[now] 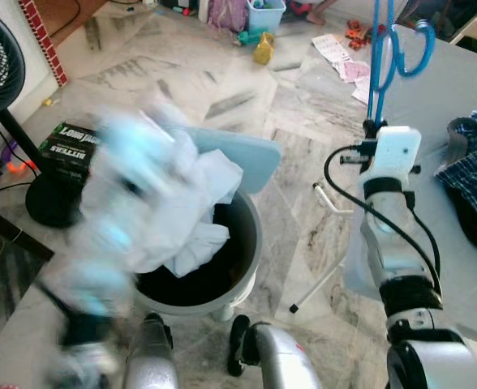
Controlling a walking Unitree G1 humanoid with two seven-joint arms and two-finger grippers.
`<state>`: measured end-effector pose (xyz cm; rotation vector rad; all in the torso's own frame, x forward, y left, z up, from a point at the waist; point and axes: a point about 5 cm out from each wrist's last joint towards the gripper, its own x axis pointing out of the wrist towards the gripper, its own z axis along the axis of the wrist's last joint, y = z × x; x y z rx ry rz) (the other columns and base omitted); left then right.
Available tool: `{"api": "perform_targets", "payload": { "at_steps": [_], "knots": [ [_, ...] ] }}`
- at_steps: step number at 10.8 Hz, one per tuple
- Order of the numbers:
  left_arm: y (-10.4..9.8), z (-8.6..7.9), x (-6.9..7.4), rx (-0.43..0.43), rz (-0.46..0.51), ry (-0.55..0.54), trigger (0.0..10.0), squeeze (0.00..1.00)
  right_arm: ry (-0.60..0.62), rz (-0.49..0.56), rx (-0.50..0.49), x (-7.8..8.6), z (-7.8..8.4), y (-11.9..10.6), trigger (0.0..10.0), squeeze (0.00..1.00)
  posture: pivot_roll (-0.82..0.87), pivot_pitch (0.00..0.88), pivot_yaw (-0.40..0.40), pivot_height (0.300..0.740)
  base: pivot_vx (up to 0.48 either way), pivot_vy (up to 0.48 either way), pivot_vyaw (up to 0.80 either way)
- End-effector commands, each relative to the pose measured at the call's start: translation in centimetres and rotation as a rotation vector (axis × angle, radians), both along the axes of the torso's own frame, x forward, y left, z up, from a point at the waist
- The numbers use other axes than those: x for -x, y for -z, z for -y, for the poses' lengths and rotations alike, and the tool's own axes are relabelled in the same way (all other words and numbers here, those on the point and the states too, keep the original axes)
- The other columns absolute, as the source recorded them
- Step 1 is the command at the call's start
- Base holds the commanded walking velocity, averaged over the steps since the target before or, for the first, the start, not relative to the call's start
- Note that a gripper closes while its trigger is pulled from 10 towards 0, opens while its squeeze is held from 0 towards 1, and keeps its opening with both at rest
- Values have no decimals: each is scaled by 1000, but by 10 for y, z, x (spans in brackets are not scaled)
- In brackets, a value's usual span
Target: Hang hanger
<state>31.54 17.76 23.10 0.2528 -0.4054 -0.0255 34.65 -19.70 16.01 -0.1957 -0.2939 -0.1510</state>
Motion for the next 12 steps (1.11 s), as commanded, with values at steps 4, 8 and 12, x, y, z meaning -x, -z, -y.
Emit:
{"api": "perform_targets", "payload": {
  "at_steps": [4,8,12],
  "knots": [
    [-64,-60,-2,19,213,-239,10000,0,5,-10,-4,2,0,0,10000,0,136,217,-110,740,0,0,0],
    [-98,53,-19,50,241,293,10000,0,7,-16,-6,3,-1,1,10000,0,131,216,-107,740,0,0,0],
    [12,127,35,5,-270,919,10000,0,0,-26,-9,1,-4,2,10000,0,141,221,-112,740,0,0,0]
  ]
}}
